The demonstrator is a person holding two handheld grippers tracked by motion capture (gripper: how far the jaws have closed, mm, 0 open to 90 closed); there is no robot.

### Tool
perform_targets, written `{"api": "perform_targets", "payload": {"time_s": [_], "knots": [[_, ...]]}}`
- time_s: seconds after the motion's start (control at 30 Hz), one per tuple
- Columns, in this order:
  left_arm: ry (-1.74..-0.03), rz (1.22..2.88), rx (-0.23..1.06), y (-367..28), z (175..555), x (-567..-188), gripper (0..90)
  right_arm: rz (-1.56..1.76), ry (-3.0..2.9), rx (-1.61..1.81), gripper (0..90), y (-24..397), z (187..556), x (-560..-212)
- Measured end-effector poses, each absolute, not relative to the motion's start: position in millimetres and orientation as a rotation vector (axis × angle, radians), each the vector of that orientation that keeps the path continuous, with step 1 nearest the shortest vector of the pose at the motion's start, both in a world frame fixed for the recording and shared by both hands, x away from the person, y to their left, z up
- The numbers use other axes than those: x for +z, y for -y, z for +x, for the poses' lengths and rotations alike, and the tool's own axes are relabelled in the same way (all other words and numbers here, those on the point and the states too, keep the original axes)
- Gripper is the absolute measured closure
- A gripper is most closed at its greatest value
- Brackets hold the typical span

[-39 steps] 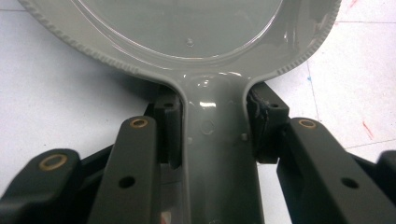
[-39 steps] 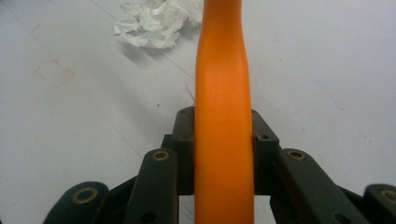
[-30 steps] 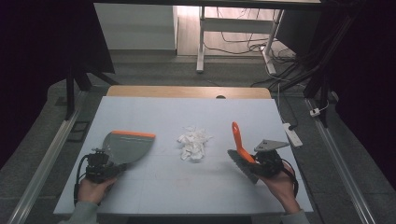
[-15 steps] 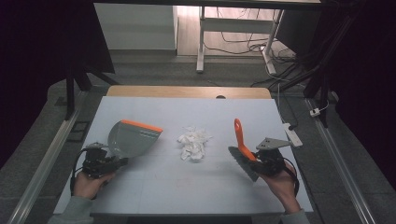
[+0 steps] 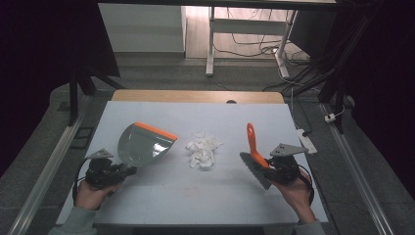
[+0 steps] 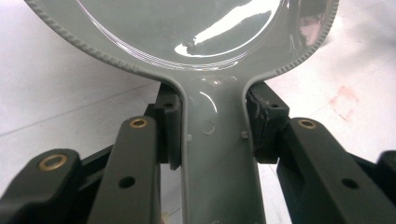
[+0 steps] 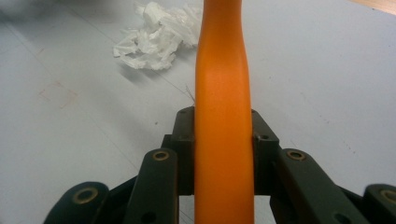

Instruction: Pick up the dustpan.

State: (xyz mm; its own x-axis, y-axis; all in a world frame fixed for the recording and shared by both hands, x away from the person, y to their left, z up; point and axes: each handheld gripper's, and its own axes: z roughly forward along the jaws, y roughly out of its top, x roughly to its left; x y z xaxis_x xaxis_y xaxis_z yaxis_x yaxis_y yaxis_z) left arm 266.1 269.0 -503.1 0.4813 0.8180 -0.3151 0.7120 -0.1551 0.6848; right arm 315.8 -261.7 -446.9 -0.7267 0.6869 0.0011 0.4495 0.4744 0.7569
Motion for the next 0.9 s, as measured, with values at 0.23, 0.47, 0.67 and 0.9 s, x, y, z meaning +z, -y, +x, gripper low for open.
{"api": "perform_targets", "payload": {"time_s": [0.23,0.47,0.67,0.9], "knots": [[-1.174,1.954,0.16,-270,263,-498,61.5,0.965,-2.417,1.118,70.4,263,315,-446],[-1.109,1.98,0.163,-271,260,-491,61.6,0.964,-2.411,1.118,70.4,263,315,-445],[-1.068,2.007,0.158,-268,258,-489,61.6,0.958,-2.416,1.142,70.4,262,313,-442],[-0.998,2.026,0.139,-266,254,-482,61.6,0.939,-2.414,1.148,70.4,258,310,-438]]}}
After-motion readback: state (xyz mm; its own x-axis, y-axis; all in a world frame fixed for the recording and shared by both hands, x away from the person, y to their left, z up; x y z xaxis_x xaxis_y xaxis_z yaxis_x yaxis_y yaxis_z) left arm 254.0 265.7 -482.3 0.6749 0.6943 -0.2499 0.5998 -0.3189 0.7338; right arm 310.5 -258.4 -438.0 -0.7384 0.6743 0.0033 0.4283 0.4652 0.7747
